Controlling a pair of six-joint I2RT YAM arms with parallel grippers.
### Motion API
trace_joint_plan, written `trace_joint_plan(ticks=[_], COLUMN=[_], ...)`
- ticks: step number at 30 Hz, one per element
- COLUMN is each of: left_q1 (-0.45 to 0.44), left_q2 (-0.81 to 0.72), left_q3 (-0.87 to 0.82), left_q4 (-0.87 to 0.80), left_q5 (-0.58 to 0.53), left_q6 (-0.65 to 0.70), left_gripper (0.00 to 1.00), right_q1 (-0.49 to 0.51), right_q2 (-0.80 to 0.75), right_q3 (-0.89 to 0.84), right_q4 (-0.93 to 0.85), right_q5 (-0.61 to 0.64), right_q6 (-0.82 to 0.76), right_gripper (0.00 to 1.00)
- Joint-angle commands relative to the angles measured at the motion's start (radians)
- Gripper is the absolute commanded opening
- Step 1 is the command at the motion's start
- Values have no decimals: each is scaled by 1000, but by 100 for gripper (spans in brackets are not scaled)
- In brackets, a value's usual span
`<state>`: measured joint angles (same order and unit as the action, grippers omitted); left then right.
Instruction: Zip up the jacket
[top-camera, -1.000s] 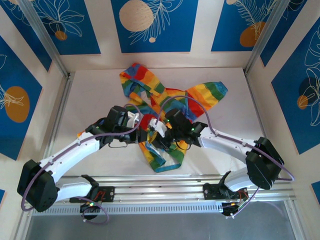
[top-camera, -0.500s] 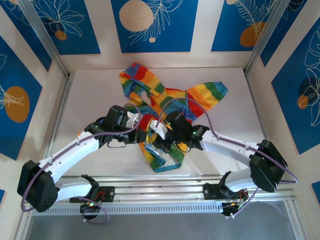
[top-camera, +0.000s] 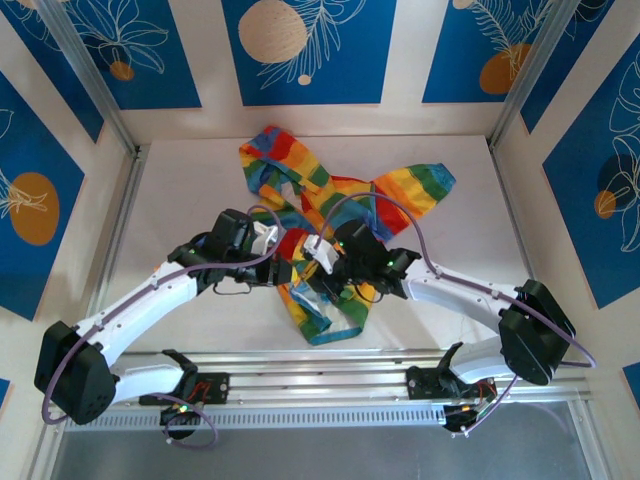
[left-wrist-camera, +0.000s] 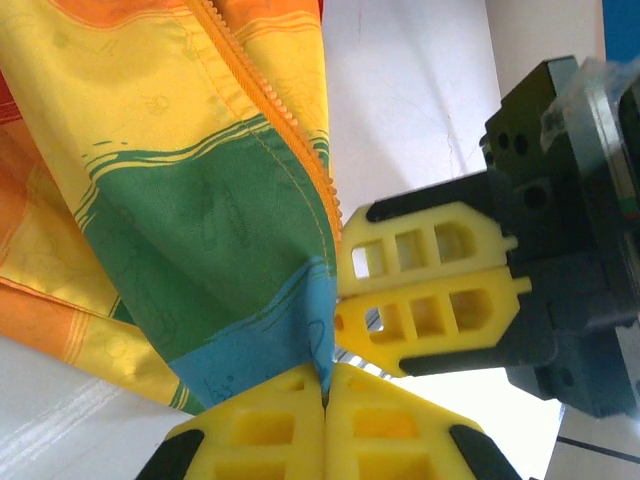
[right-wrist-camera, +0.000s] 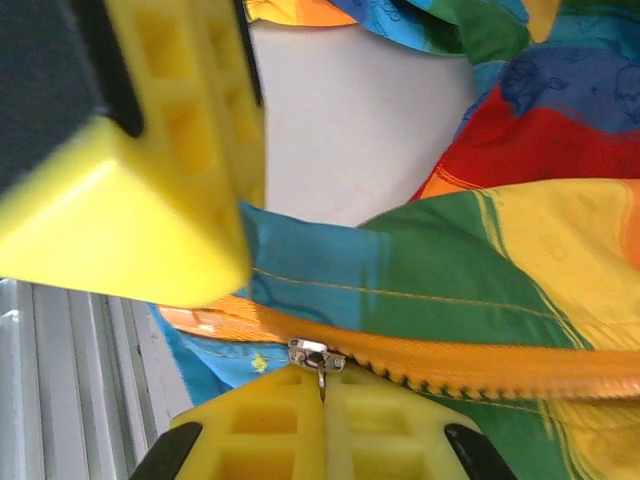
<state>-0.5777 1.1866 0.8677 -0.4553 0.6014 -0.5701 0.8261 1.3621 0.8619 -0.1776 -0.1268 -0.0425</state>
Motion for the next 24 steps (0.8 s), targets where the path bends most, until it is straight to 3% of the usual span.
trace_joint_plan(ticks=[1, 24], left_q1=[16, 17], left_q2=[-19, -47], left_q3=[36, 24], left_q4=[-40, -92], left_q5=[18, 1], left_q6=[29, 64], left_gripper=[0, 0], right_q1=[-22, -149], right_q2=[-5, 7], right_q3=[1, 35], right_q4=[-53, -100], right_q5=[42, 57], right_q6=[28, 126], right_gripper=[0, 0])
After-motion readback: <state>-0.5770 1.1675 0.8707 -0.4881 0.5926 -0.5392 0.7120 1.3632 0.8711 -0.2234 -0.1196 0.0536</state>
